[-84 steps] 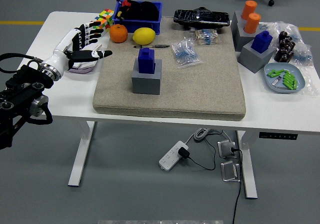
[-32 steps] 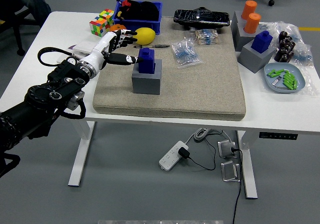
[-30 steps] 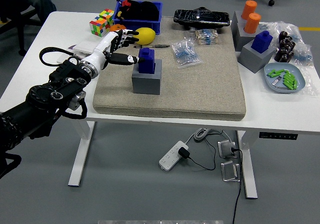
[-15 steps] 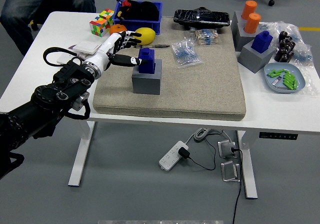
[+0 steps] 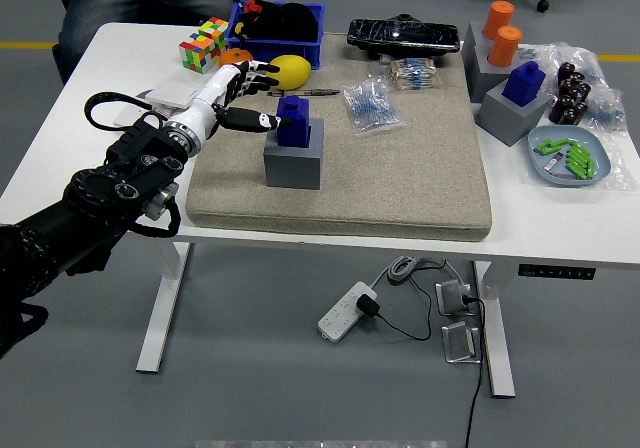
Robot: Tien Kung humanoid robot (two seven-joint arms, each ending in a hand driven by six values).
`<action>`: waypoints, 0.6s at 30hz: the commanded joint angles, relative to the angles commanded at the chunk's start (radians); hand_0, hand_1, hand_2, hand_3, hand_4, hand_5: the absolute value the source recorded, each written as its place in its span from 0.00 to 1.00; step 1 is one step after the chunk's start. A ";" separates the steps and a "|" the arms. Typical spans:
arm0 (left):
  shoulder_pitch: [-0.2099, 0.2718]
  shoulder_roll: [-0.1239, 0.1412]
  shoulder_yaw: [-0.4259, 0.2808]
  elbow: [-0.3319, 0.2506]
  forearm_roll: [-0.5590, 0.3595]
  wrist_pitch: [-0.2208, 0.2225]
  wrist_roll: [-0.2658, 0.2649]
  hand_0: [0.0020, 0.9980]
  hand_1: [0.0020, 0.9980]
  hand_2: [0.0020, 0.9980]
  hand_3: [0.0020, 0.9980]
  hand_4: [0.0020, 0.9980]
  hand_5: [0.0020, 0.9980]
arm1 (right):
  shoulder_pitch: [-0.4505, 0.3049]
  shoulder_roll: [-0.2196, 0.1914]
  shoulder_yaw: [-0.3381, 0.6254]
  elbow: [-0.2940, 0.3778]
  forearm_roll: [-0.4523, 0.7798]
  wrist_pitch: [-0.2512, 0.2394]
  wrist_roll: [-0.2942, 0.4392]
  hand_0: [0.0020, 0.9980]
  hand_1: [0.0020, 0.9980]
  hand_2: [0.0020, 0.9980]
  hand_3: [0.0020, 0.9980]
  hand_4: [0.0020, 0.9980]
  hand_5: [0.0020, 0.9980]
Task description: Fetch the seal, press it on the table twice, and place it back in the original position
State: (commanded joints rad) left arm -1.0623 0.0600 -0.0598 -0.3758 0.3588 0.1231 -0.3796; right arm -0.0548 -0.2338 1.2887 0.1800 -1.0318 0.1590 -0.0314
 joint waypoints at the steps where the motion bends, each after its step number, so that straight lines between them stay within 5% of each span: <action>1: -0.001 0.000 0.001 0.000 0.001 0.001 0.001 0.83 0.79 0.73 0.75 0.99 0.00 | 0.000 0.000 0.000 0.000 0.001 0.000 0.000 0.75 0.70 0.68 0.64 0.78 0.52; 18: -0.006 -0.005 -0.024 0.001 0.014 0.017 0.016 0.82 0.78 0.71 0.75 0.97 0.00 | 0.005 -0.001 -0.012 0.000 0.009 0.000 0.003 0.75 0.70 0.68 0.64 0.78 0.52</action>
State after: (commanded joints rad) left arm -1.0683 0.0550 -0.0840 -0.3752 0.3730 0.1402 -0.3632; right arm -0.0496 -0.2351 1.2764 0.1800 -1.0232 0.1591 -0.0286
